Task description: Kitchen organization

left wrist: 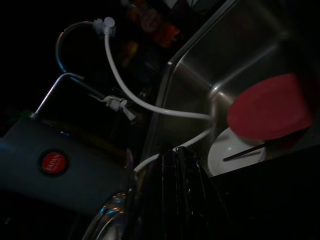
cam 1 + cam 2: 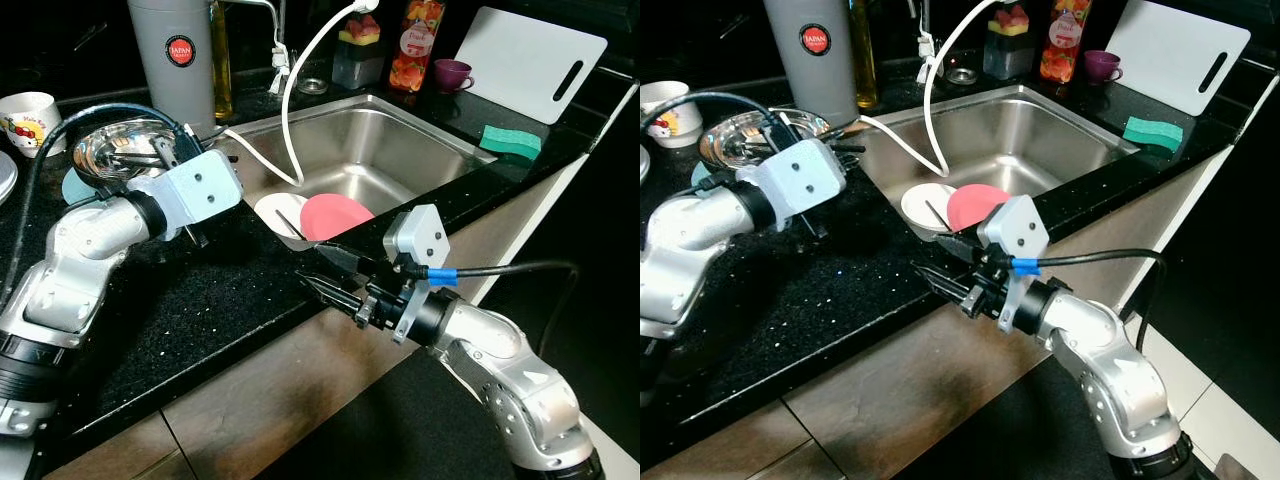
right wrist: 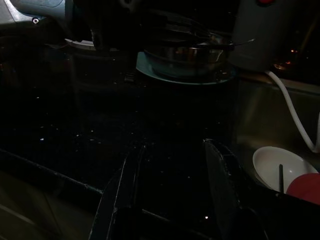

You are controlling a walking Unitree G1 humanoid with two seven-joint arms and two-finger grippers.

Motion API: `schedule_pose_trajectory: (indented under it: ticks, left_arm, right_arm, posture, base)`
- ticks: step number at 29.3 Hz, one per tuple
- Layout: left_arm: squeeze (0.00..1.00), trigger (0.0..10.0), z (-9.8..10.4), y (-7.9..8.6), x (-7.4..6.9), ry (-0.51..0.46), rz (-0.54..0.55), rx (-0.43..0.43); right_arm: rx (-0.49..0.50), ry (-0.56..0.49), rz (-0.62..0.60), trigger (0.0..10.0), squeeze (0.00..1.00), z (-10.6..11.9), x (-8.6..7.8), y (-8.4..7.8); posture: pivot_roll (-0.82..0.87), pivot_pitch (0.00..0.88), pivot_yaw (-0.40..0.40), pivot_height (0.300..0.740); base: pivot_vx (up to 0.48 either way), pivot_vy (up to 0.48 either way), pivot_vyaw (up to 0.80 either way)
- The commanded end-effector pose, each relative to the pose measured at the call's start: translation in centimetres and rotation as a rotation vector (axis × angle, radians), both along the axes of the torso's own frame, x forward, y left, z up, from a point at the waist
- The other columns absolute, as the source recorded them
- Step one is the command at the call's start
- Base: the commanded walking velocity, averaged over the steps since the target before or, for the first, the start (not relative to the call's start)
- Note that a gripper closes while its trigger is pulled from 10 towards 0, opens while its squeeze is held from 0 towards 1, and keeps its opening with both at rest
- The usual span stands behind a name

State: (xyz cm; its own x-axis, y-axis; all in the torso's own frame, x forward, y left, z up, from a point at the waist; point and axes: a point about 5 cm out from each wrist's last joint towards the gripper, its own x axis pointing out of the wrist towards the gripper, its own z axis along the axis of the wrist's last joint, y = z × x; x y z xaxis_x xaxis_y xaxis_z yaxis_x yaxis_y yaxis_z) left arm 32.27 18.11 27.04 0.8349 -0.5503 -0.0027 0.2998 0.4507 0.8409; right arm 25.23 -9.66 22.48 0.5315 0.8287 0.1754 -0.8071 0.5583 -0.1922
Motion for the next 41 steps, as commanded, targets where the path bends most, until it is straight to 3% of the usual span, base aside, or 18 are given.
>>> schedule_pose_trajectory:
  ticks: [1,6,7,8,9,10,25,39,40,41]
  left_arm:
    - [0.0,0.0,0.5,0.5,0.2,-0.038,0.029,0.026]
    - [0.0,0.0,1.4,0.9,0.3,-0.12,0.082,0.019]
    - [0.38,0.0,1.4,0.8,0.3,-0.121,0.083,0.021]
    - [1.0,6.3,1.2,0.6,0.3,-0.116,0.077,0.021]
    - [1.0,6.3,1.0,0.5,0.2,-0.112,0.072,0.021]
    - [1.0,10.0,0.8,0.2,0.1,-0.102,0.06,0.02]
    - [1.0,10.0,-1.0,-1.0,0.1,0.012,-0.012,0.062]
    - [1.0,10.0,-2.2,1.1,1.8,0.013,0.121,0.129]
    - [0.56,10.0,-2.2,1.1,2.0,0.01,0.122,0.139]
    - [0.56,10.0,-2.2,1.1,2.0,0.01,0.122,0.139]
  right_arm:
    - [0.006,-0.001,-0.006,10.0,0.0,0.3,-0.2,-0.4]
    - [0.009,0.001,-0.012,10.0,0.0,0.3,-0.1,-0.4]
    - [0.009,0.001,-0.012,10.0,0.0,0.4,-0.1,-0.4]
    - [0.009,0.002,-0.012,10.0,0.0,0.4,-0.1,-0.4]
    - [0.01,0.002,-0.012,10.0,0.0,0.4,-0.1,-0.4]
    - [0.009,0.002,-0.013,10.0,0.0,0.4,-0.1,-0.4]
    - [0.006,0.003,-0.009,10.0,0.0,0.4,-0.1,-0.3]
    - [0.009,0.005,0.002,10.0,0.0,0.6,-0.5,-0.2]
    - [0.008,0.004,0.001,10.0,0.0,0.7,-0.6,-0.2]
    - [0.008,0.004,0.001,10.0,0.0,0.7,-0.6,-0.2]
  posture:
    - [0.03,0.0,-0.03,0.74]
    - [0.04,0.0,-0.032,0.74]
    - [0.04,0.0,-0.031,0.74]
    - [0.03,0.0,-0.029,0.74]
    - [0.03,0.0,-0.029,0.74]
    - [0.03,0.0,-0.03,0.74]
    - [0.03,0.0,-0.038,0.74]
    - [0.01,0.0,-0.031,0.74]
    - [0.01,0.0,-0.03,0.74]
    - [0.01,0.0,-0.03,0.74]
  base:
    - [0.0,0.0,0.0]
    - [0.0,0.0,0.0]
    - [0.0,0.0,0.0]
    - [0.0,0.0,0.0]
    - [0.0,0.0,0.0]
    - [0.0,0.0,0.0]
    - [0.0,0.0,0.0]
    - [0.0,0.0,0.0]
    - [0.0,0.0,0.0]
    - [0.0,0.0,0.0]
